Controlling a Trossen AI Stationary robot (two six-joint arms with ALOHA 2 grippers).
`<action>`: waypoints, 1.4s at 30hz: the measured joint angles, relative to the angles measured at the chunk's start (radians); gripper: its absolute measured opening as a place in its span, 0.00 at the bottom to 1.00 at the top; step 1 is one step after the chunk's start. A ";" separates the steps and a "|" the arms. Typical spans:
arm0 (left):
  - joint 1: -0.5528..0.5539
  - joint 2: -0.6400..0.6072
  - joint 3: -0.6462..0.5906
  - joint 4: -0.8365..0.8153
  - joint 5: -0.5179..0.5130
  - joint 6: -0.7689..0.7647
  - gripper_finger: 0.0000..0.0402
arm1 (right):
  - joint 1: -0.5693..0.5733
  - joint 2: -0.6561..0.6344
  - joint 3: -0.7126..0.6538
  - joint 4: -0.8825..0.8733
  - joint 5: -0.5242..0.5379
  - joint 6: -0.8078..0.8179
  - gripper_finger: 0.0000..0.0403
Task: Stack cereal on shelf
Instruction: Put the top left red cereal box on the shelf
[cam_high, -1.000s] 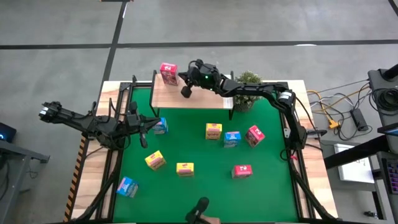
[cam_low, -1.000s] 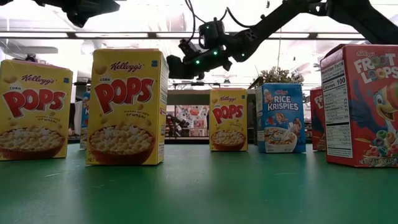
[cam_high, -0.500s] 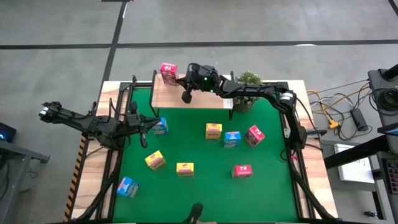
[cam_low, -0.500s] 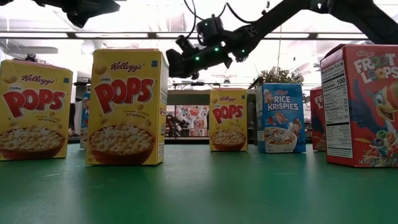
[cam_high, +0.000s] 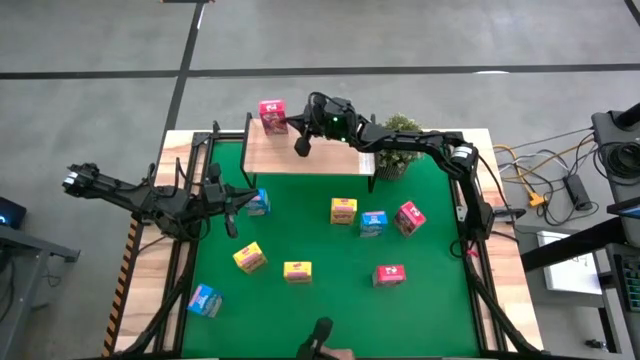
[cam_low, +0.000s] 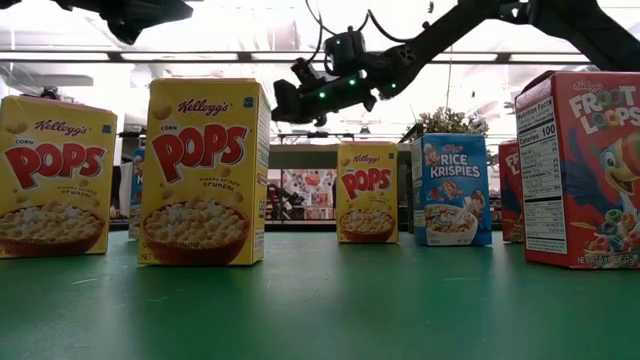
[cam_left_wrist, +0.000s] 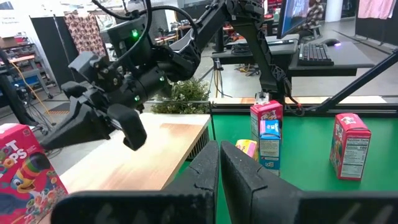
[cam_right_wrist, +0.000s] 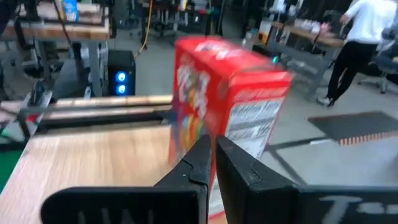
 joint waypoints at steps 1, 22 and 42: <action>0.000 0.000 0.000 0.000 0.000 0.000 0.00 | 0.001 0.000 0.000 -0.020 0.000 -0.003 0.03; 0.000 0.004 0.000 0.001 0.000 -0.001 0.00 | 0.000 0.125 0.097 -0.004 0.095 0.010 0.03; 0.000 0.008 0.000 0.000 0.000 -0.008 0.00 | 0.019 0.150 0.196 -0.096 0.030 0.039 0.03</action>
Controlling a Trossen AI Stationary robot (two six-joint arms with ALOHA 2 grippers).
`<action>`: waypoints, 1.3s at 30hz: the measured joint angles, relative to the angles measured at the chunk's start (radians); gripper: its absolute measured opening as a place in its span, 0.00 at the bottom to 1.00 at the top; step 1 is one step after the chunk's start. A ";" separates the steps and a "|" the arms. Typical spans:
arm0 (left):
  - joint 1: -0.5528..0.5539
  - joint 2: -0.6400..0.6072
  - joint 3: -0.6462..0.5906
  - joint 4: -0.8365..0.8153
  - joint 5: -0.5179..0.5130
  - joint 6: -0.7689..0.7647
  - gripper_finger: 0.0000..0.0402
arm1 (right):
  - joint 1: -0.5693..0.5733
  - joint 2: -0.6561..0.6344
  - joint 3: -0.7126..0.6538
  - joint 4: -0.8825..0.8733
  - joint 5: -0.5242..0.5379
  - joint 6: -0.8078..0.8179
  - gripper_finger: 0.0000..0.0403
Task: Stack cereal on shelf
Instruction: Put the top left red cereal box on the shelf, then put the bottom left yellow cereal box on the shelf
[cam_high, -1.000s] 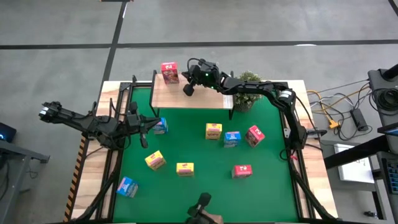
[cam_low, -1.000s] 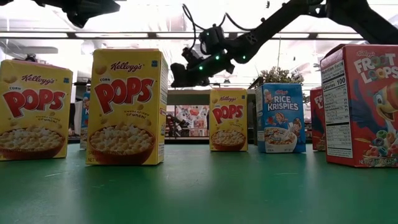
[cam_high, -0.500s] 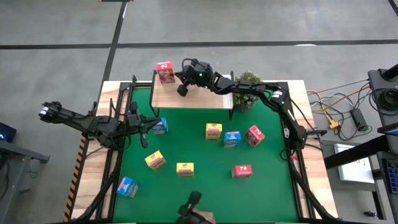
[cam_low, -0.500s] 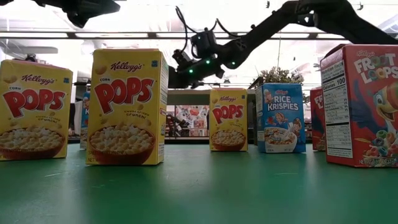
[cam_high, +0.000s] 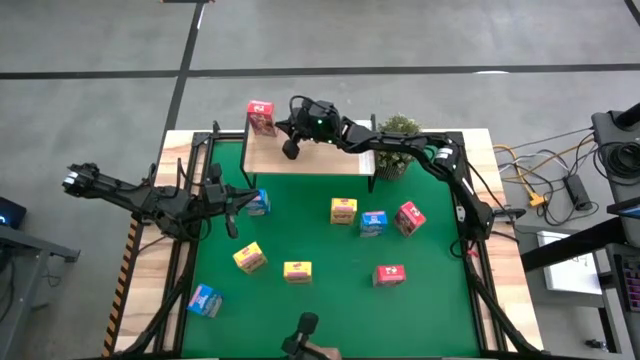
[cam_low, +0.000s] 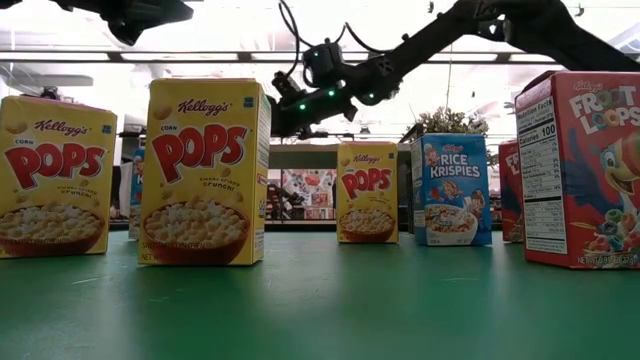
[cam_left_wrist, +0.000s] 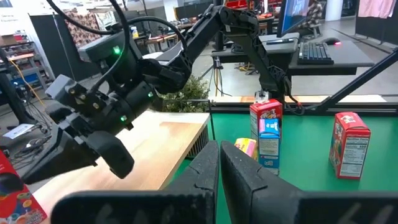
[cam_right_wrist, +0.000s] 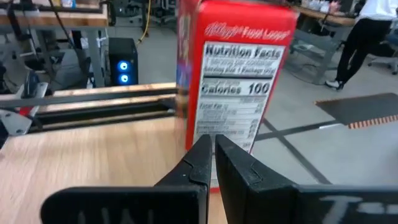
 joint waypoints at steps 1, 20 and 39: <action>0.000 0.000 0.000 0.000 0.000 0.000 0.00 | 0.000 0.000 0.003 -0.005 0.016 0.000 0.03; 0.000 0.000 0.000 0.001 0.000 -0.004 0.00 | 0.027 0.000 0.004 0.008 -0.032 -0.019 0.03; 0.000 0.002 0.000 -0.016 0.002 -0.109 0.00 | 0.096 -0.127 0.003 -0.330 -0.038 -0.132 0.03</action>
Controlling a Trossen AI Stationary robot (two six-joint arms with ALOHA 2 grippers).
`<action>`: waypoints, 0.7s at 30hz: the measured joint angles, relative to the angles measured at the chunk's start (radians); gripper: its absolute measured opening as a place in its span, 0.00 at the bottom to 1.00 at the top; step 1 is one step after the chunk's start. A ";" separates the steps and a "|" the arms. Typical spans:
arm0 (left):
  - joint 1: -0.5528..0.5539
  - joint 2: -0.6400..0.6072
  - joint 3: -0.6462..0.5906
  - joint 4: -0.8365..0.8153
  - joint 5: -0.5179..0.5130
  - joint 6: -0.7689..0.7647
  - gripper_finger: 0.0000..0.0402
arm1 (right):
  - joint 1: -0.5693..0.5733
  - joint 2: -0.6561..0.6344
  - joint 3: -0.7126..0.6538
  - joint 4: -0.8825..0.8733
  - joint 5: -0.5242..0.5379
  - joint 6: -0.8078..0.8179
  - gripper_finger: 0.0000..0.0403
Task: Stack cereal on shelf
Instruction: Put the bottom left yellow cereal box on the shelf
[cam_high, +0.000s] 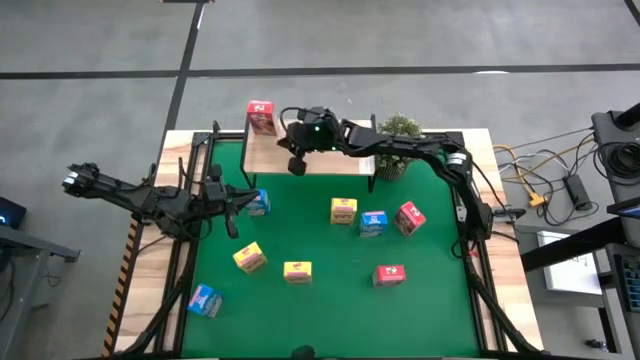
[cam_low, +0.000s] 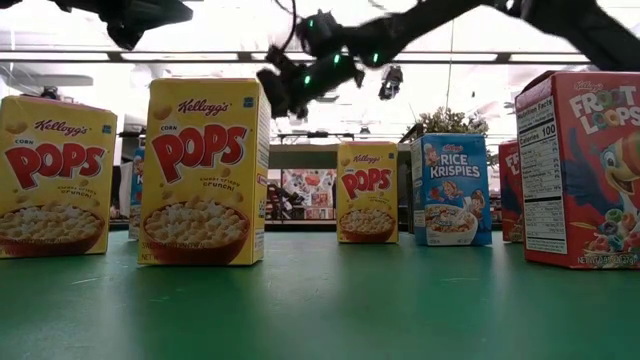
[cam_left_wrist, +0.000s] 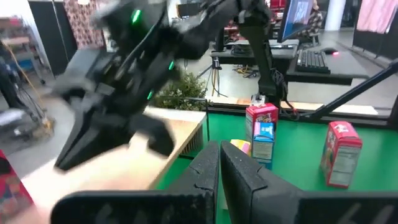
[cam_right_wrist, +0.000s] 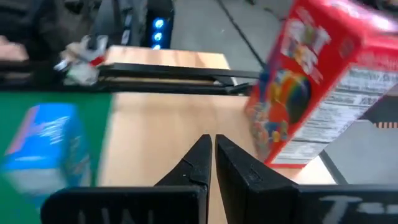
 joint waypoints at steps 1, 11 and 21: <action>0.000 0.001 0.000 -0.020 0.000 -0.033 0.00 | 0.011 -0.017 -0.002 -0.041 0.001 -0.019 0.03; -0.002 0.055 0.000 -0.053 0.068 -0.342 0.00 | 0.137 -0.223 -0.178 -0.108 0.008 -0.120 0.03; -0.012 0.258 0.006 0.170 0.157 -0.377 0.00 | 0.208 -0.457 -0.548 0.185 0.008 -0.109 0.03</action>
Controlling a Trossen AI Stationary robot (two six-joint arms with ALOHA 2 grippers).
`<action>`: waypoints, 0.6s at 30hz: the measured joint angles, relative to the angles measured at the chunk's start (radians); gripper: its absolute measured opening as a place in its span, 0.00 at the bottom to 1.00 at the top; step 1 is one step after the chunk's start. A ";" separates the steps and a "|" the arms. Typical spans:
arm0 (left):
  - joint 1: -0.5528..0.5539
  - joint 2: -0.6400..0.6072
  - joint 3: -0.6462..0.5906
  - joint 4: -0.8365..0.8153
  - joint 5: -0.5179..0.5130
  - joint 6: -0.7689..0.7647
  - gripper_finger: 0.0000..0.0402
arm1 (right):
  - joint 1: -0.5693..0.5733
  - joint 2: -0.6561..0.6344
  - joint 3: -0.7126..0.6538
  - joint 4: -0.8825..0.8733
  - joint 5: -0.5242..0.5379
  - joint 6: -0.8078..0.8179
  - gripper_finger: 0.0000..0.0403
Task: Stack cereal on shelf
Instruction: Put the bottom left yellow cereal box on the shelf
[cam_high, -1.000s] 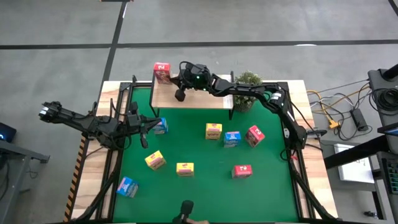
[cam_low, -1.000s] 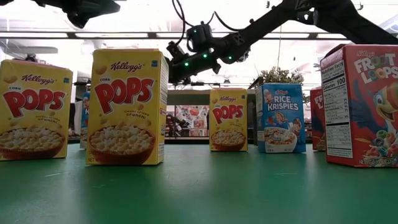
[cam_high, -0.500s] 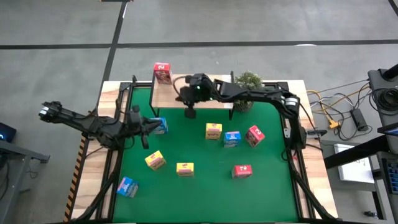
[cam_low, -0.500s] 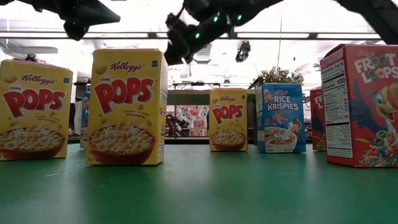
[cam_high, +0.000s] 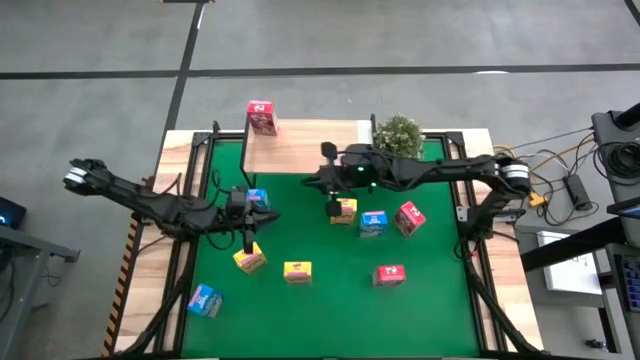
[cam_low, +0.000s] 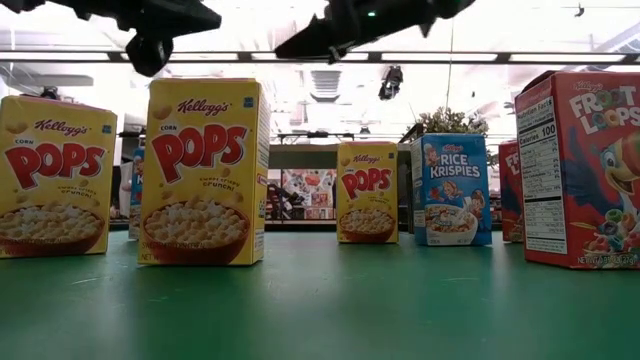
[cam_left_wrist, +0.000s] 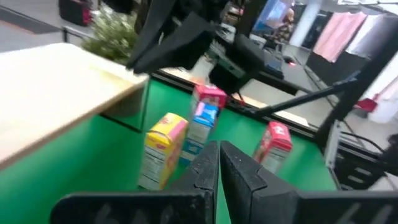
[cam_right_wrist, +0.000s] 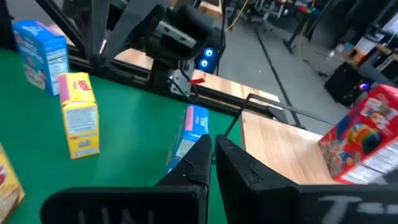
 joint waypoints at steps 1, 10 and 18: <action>-0.002 0.014 0.012 0.000 0.006 -0.016 0.00 | 0.000 -0.021 -0.029 0.025 0.000 0.002 0.03; -0.055 0.107 0.122 -0.053 0.008 -0.084 0.00 | 0.003 -0.179 -0.269 0.327 -0.001 0.028 0.03; -0.091 0.195 0.271 -0.243 0.008 -0.181 0.00 | 0.002 -0.229 -0.442 0.557 -0.002 0.094 0.03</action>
